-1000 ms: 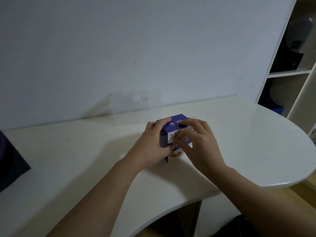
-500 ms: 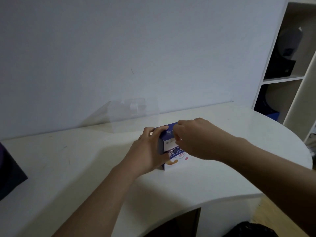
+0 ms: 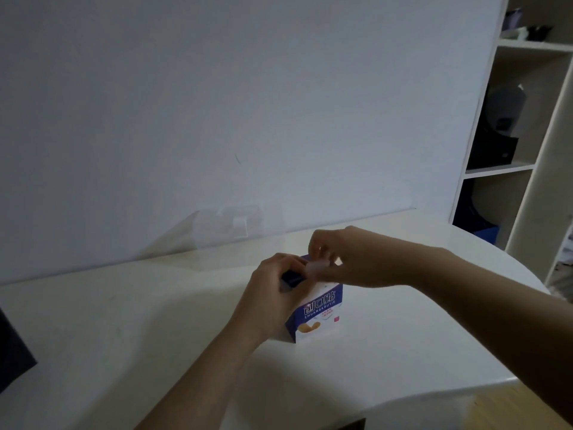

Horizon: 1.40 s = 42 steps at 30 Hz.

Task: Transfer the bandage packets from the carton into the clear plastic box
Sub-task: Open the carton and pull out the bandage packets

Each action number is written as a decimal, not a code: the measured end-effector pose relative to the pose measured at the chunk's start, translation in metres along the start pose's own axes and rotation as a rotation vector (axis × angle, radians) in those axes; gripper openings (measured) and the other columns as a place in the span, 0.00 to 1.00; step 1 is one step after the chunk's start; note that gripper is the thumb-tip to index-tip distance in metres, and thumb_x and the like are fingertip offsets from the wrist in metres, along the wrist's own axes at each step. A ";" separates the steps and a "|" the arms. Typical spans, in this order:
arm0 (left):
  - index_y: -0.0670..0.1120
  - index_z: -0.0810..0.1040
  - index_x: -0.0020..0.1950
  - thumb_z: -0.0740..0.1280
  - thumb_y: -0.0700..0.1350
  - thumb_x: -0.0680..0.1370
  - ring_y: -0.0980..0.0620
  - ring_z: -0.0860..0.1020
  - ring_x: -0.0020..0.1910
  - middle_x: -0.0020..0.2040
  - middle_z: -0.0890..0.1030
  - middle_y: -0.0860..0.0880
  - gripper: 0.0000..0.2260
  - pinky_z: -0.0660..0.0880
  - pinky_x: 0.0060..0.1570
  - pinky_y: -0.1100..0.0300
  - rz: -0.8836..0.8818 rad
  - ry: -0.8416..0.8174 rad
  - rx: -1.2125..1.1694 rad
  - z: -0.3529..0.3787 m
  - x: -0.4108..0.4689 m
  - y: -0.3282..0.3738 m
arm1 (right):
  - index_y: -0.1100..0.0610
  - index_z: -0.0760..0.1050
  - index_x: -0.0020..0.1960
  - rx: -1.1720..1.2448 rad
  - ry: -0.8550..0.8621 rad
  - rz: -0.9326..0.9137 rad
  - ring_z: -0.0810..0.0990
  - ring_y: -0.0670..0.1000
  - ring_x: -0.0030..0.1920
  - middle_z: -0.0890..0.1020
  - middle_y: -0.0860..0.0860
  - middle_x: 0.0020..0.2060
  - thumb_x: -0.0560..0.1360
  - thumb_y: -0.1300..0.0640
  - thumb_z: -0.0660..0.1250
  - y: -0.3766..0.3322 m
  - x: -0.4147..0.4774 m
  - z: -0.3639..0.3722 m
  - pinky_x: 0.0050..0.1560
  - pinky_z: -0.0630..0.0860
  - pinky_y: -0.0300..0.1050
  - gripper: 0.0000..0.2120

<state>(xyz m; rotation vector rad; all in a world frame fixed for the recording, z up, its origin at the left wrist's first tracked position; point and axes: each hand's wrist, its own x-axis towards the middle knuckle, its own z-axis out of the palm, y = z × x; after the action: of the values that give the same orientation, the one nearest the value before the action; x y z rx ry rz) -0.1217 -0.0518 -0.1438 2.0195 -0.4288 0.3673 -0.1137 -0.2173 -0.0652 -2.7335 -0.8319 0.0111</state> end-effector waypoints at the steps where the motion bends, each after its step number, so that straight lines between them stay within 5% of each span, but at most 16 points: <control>1: 0.53 0.76 0.42 0.71 0.48 0.73 0.63 0.78 0.45 0.49 0.79 0.58 0.04 0.73 0.40 0.73 -0.013 -0.007 -0.049 0.000 0.001 -0.001 | 0.48 0.70 0.56 0.049 0.037 -0.002 0.77 0.46 0.53 0.78 0.45 0.54 0.72 0.44 0.68 0.008 -0.002 0.004 0.47 0.78 0.38 0.16; 7: 0.51 0.78 0.39 0.70 0.42 0.74 0.60 0.77 0.49 0.47 0.79 0.57 0.06 0.73 0.48 0.70 -0.002 -0.021 -0.095 -0.004 0.001 -0.008 | 0.44 0.67 0.67 0.259 0.077 0.068 0.70 0.44 0.64 0.73 0.42 0.64 0.68 0.48 0.75 0.038 0.002 0.027 0.63 0.73 0.45 0.30; 15: 0.51 0.79 0.47 0.69 0.46 0.75 0.54 0.80 0.48 0.48 0.81 0.55 0.02 0.78 0.46 0.62 -0.056 -0.085 -0.177 -0.016 0.000 -0.009 | 0.49 0.76 0.58 0.401 0.044 0.078 0.79 0.43 0.54 0.81 0.45 0.53 0.66 0.48 0.76 0.043 0.012 0.020 0.54 0.77 0.41 0.23; 19: 0.48 0.78 0.52 0.69 0.50 0.73 0.53 0.81 0.47 0.49 0.81 0.51 0.11 0.78 0.43 0.63 -0.074 -0.109 -0.242 -0.019 0.000 -0.009 | 0.49 0.76 0.57 0.527 0.041 0.091 0.80 0.45 0.53 0.82 0.48 0.53 0.69 0.47 0.73 0.044 0.012 0.022 0.49 0.77 0.38 0.18; 25: 0.51 0.75 0.54 0.68 0.50 0.72 0.55 0.80 0.50 0.52 0.80 0.53 0.12 0.78 0.43 0.65 -0.073 -0.090 -0.253 -0.017 0.000 -0.009 | 0.48 0.75 0.55 0.578 0.089 0.102 0.81 0.47 0.51 0.83 0.48 0.52 0.61 0.37 0.68 0.043 0.012 0.026 0.51 0.79 0.44 0.26; 35: 0.56 0.72 0.59 0.69 0.55 0.69 0.54 0.79 0.55 0.55 0.79 0.56 0.20 0.80 0.47 0.60 -0.089 -0.102 -0.273 -0.022 0.000 -0.011 | 0.56 0.78 0.49 0.615 0.268 0.108 0.83 0.50 0.43 0.84 0.49 0.43 0.66 0.34 0.60 0.036 0.020 0.040 0.47 0.81 0.49 0.27; 39: 0.69 0.56 0.65 0.71 0.52 0.71 0.57 0.74 0.60 0.62 0.69 0.65 0.32 0.78 0.53 0.60 -0.074 -0.131 -0.246 -0.018 -0.003 -0.002 | 0.66 0.77 0.50 0.669 0.366 0.158 0.82 0.58 0.42 0.83 0.58 0.40 0.68 0.31 0.54 0.033 0.025 0.043 0.48 0.79 0.55 0.38; 42: 0.77 0.45 0.63 0.72 0.55 0.70 0.61 0.65 0.67 0.67 0.58 0.67 0.39 0.71 0.61 0.62 -0.044 -0.141 -0.161 -0.017 -0.005 0.000 | 0.71 0.75 0.44 0.700 0.396 0.260 0.75 0.58 0.31 0.77 0.59 0.30 0.68 0.29 0.52 0.031 0.034 0.045 0.37 0.73 0.51 0.43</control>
<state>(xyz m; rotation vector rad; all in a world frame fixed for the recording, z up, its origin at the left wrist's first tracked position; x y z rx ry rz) -0.1280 -0.0360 -0.1382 1.9000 -0.4846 0.1586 -0.0727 -0.2116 -0.1143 -2.0569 -0.2771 -0.1509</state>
